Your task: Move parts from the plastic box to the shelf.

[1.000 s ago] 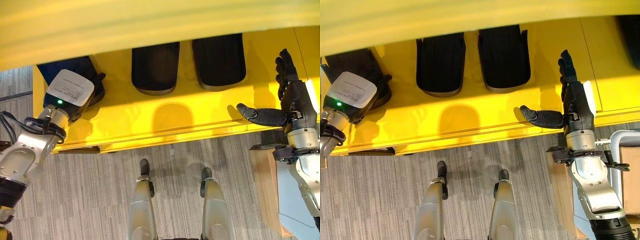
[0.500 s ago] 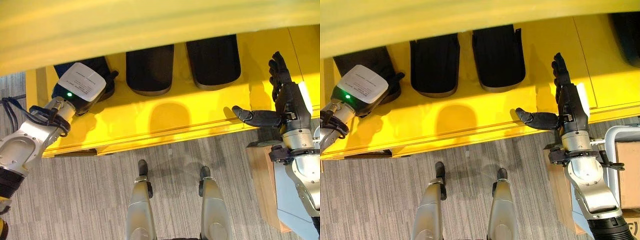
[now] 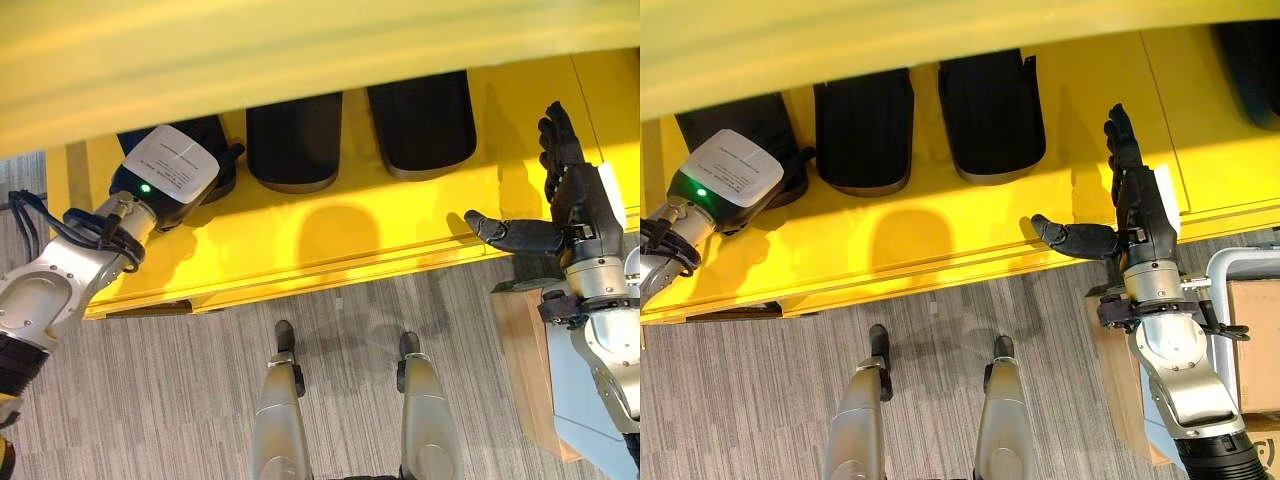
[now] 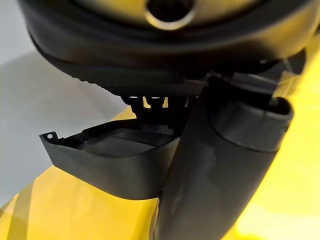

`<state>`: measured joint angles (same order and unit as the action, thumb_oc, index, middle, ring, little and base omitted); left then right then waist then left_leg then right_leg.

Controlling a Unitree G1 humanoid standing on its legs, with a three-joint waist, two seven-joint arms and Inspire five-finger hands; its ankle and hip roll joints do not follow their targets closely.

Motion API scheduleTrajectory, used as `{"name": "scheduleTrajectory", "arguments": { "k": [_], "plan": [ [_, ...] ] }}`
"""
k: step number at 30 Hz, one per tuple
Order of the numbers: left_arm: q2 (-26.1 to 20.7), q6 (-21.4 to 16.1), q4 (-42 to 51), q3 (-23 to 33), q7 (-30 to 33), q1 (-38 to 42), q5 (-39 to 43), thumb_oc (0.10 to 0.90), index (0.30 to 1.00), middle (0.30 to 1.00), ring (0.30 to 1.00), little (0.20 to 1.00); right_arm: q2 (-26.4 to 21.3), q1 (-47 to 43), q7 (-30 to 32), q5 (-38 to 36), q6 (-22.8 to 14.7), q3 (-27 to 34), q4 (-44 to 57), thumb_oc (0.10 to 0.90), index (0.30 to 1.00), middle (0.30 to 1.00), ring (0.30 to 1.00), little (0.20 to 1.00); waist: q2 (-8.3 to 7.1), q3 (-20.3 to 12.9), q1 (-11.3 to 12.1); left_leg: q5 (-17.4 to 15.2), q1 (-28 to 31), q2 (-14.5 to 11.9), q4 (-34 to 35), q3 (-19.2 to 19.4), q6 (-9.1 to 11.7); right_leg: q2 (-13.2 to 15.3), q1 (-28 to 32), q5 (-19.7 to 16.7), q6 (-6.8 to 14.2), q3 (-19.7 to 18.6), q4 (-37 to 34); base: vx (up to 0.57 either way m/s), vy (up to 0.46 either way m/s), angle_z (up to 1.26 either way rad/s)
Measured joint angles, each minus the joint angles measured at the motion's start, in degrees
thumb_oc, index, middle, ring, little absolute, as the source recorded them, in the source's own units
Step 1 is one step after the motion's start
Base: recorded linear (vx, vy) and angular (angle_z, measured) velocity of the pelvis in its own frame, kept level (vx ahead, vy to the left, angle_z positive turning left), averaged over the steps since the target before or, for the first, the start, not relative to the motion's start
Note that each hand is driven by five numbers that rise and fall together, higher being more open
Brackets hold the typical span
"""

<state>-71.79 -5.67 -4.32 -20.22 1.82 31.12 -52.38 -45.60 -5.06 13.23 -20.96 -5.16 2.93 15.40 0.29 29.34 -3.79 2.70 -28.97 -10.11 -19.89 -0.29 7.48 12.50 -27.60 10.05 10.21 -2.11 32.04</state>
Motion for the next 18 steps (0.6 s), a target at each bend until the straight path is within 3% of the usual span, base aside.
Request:
{"name": "scheduleTrajectory", "arguments": {
  "k": [18],
  "plan": [
    [-2.5,-5.0,3.3,0.8,-1.3,-0.8,2.1,0.9,1.0,1.0,1.0,1.0,-0.7,0.1,0.1,-0.6,-0.5,0.0,0.0,0.9,1.0,1.0,1.0,1.0,0.25,0.0,-0.1,0.2,0.1,0.0,0.2,0.2,0.4,0.0,0.1,0.0,0.0,0.0,-0.2,0.0,0.0,0.0]
  ]
}}
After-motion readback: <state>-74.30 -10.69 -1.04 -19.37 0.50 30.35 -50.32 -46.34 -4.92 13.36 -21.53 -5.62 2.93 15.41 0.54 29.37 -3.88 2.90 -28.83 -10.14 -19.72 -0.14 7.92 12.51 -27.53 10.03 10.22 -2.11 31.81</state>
